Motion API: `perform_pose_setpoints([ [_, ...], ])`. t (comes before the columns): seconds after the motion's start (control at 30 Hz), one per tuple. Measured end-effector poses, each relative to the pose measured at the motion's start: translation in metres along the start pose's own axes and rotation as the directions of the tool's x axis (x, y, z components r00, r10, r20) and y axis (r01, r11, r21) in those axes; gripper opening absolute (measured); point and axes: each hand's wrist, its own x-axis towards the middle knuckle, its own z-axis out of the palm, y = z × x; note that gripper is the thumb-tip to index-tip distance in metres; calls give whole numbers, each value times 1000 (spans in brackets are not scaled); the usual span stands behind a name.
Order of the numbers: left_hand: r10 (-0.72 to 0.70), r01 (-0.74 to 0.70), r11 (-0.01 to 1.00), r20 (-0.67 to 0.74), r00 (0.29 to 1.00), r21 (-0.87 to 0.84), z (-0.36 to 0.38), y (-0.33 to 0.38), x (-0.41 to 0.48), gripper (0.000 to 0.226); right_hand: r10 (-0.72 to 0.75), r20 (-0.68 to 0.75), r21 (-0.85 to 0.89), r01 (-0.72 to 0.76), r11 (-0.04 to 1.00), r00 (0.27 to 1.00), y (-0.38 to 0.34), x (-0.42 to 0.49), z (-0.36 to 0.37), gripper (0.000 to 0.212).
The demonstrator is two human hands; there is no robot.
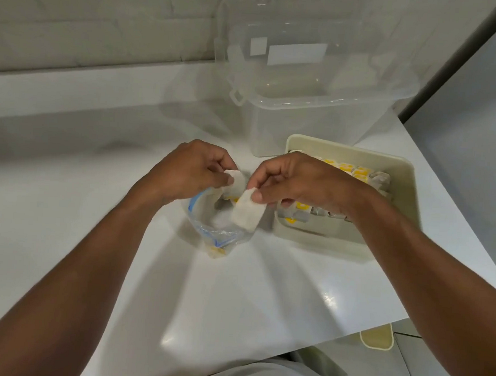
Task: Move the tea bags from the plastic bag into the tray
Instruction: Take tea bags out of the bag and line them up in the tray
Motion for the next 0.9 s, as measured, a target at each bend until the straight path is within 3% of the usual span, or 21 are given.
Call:
perform_pose_setpoints([
  [0.1,-2,16,994,126,992,-106,0,7,-3,8,-77,-288,-184,24,983,954,7,11,-1,10],
  [0.2,10,-11,1000,31,999,17,0,5,3,9,-69,-221,-21,66,998,973,9,10,-1,14],
  [0.23,15,-14,1000,45,999,-15,0,5,3,9,-71,-205,6,74,997,976,8,8,-1,15],
  [0.43,63,-55,987,47,997,-150,6,13,5,13,-93,-257,-42,85,996,962,11,4,-8,10],
  [0.67,95,-93,993,28,995,-77,14,22,9,15,-77,-284,-36,70,997,956,23,-8,-14,12],
  [0.9,156,-146,976,53,986,-159,29,38,16,23,-39,-355,49,60,997,934,34,-22,-26,12],
])
